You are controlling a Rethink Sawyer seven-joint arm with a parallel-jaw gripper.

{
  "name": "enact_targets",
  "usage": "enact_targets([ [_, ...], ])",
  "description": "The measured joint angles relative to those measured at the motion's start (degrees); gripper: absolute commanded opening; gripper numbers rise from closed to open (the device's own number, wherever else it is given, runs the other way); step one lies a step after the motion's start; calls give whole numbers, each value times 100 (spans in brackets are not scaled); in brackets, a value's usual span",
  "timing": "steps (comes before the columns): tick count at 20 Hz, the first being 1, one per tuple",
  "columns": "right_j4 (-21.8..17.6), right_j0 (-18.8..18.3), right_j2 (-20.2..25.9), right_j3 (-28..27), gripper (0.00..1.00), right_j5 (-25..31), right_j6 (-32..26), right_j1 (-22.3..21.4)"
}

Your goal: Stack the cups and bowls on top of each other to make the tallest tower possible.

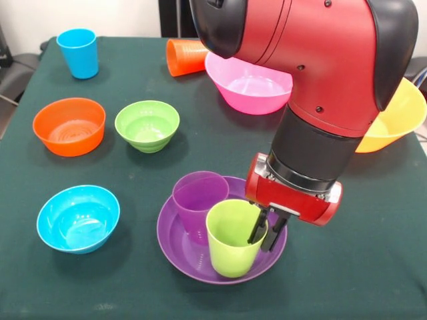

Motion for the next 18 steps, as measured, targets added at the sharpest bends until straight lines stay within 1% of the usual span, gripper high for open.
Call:
enact_targets([
  [12, 22, 0, -35, 0, 0, 0, 0, 1],
  [18, 111, 0, -91, 0, 0, 0, 0, 0],
])
